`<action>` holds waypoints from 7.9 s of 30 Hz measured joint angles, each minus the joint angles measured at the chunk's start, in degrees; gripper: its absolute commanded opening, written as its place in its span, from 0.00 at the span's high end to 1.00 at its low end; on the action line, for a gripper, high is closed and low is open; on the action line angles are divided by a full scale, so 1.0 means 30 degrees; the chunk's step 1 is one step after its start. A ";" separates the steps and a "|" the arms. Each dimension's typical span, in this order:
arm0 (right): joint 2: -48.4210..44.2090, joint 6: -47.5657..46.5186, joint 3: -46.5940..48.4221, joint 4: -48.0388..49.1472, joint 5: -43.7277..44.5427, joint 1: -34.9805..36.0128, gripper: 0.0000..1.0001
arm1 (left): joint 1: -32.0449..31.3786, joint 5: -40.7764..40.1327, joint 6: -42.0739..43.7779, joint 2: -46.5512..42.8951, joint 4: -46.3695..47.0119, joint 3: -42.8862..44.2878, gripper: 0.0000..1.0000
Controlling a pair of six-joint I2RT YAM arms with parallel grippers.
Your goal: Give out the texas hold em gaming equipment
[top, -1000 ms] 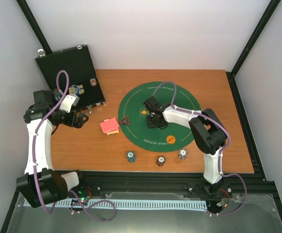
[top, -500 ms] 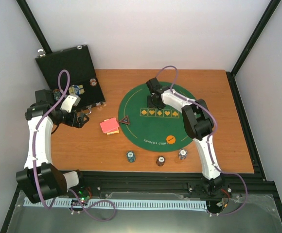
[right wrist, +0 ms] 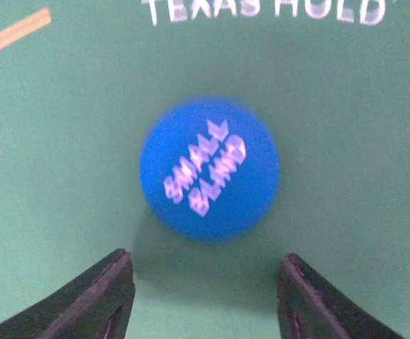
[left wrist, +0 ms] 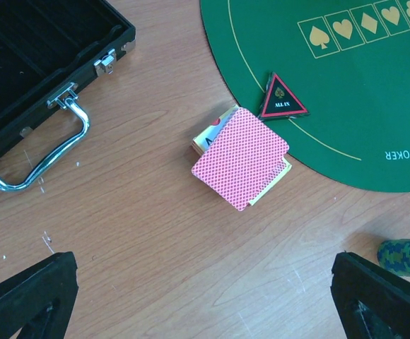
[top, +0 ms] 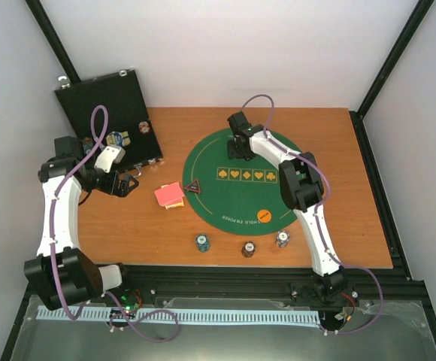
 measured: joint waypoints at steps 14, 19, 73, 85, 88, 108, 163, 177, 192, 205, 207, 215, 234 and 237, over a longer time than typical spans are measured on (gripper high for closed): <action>-1.2502 0.0903 -1.7005 0.1676 0.0539 0.2703 0.41 | 0.0000 0.0000 0.0852 -0.0517 -0.1355 0.0007 0.00; -1.4498 0.1887 -2.1478 0.2506 0.0517 0.3016 0.41 | 0.0000 0.0379 0.0845 -0.0546 -0.1676 0.0044 0.00; -1.5832 0.3432 -2.2520 0.0488 0.2135 0.1967 0.45 | 0.0000 0.1173 0.0619 -0.1705 -0.2106 0.0714 0.00; -1.6232 0.2841 -2.2739 -0.0051 0.2375 0.0474 0.32 | 0.0000 0.0882 0.0780 -0.1902 -0.2135 0.0714 0.00; -1.6721 0.2667 -2.2229 -0.0809 0.2448 0.0466 0.26 | 0.0000 0.0692 0.0750 -0.1909 -0.2113 0.0714 0.00; -1.3551 0.4080 -1.2335 -0.3650 0.2761 1.3996 0.03 | 0.0000 -0.2776 0.0219 -0.1894 -0.1559 0.0415 0.00; -1.0797 0.4597 -1.3668 -0.1734 -0.0240 1.4222 0.46 | 0.0000 -0.3264 0.0270 -0.2310 -0.1574 0.0313 0.00; -1.0797 0.4801 -1.3697 -0.1566 -0.0211 1.4222 0.70 | 0.0000 -0.3257 0.0350 -0.2310 -0.1574 0.0313 0.00; -1.1162 0.4779 -1.3457 -0.2630 0.0117 1.4258 0.88 | 0.0000 -0.3177 0.0357 -0.2310 -0.1581 0.0313 0.00; -1.2167 0.3257 -1.0156 -0.4685 0.0787 1.2386 0.89 | 0.0000 -0.3111 0.0474 -0.2317 -0.1661 0.0313 0.00; -1.1737 0.2710 -0.8808 -0.4838 0.0874 1.1205 0.88 | 0.0000 -0.3111 0.0481 -0.2317 -0.1719 0.0313 0.00; -0.7941 0.1100 -0.5187 -0.4809 0.0860 0.7482 0.88 | 0.0000 -0.3104 0.0532 -0.2310 -0.1756 0.0313 0.00; -0.2244 0.0051 -0.2426 -0.4371 -0.0481 0.6207 0.85 | 0.0000 -0.3016 0.0991 -0.2514 -0.1785 0.0313 0.00; -0.2200 0.0051 -0.2419 -0.4284 -0.0532 0.6193 0.78 | 0.0000 -0.3016 0.0998 -0.2543 -0.1785 0.0313 0.00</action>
